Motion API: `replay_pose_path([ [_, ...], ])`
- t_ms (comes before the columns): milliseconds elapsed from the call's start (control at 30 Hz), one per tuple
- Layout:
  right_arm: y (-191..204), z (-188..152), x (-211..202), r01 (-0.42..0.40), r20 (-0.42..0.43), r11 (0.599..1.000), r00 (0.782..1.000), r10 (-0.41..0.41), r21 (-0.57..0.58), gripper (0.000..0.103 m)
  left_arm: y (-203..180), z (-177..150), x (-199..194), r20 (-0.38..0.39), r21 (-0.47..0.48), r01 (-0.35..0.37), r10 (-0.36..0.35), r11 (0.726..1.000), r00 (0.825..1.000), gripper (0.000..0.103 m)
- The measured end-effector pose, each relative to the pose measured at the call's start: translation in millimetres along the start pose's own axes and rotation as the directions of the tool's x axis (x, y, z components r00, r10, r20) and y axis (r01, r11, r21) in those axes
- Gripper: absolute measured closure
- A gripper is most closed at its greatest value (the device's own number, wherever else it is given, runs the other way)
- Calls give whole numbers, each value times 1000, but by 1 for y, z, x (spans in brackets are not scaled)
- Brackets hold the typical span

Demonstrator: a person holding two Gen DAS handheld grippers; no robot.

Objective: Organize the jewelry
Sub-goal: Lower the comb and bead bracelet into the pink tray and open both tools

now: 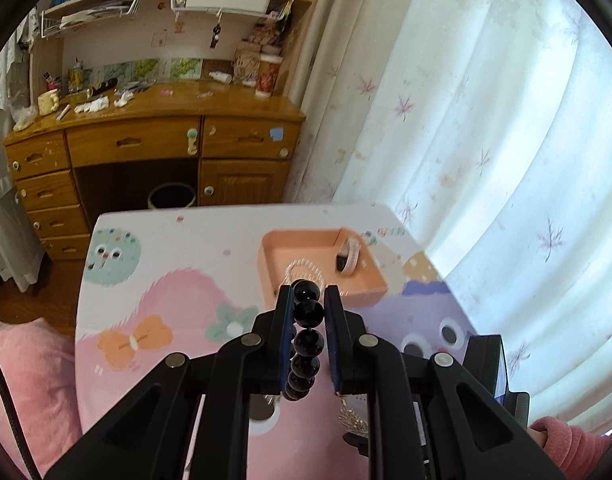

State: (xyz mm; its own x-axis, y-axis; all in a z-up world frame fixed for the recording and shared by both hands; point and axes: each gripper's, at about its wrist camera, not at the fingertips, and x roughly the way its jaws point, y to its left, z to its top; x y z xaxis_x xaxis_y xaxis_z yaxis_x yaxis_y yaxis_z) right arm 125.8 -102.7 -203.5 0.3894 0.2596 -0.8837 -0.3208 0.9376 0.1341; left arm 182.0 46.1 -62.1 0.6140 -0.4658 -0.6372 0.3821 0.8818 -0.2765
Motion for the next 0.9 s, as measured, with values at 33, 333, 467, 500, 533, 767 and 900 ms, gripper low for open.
replay_pose_path([
  [33,-3,8,-5,6,22,1000,1000,-6,3,30,-2,4,1,16,4,6,-6,1000,1000,90],
  [333,-47,66,-39,61,189,995,979,-74,76,30,-15,41,20,88,42,19,-22,999,996,90],
  [467,-68,87,-49,71,241,992,966,-95,107,30,-18,52,33,99,51,9,-14,999,995,90],
  [500,-71,91,-50,71,251,991,963,-98,113,30,-18,54,37,102,48,5,-10,999,995,90],
  [533,-76,95,-51,71,264,990,959,-101,123,29,-18,56,42,104,42,3,-7,999,995,90],
  [767,-109,115,-48,-3,349,977,934,-74,215,29,-12,60,70,115,-14,1,1,1000,993,90],
  [900,-124,116,-38,-54,388,967,920,-49,249,29,-9,55,85,147,-33,34,-29,999,989,90],
])
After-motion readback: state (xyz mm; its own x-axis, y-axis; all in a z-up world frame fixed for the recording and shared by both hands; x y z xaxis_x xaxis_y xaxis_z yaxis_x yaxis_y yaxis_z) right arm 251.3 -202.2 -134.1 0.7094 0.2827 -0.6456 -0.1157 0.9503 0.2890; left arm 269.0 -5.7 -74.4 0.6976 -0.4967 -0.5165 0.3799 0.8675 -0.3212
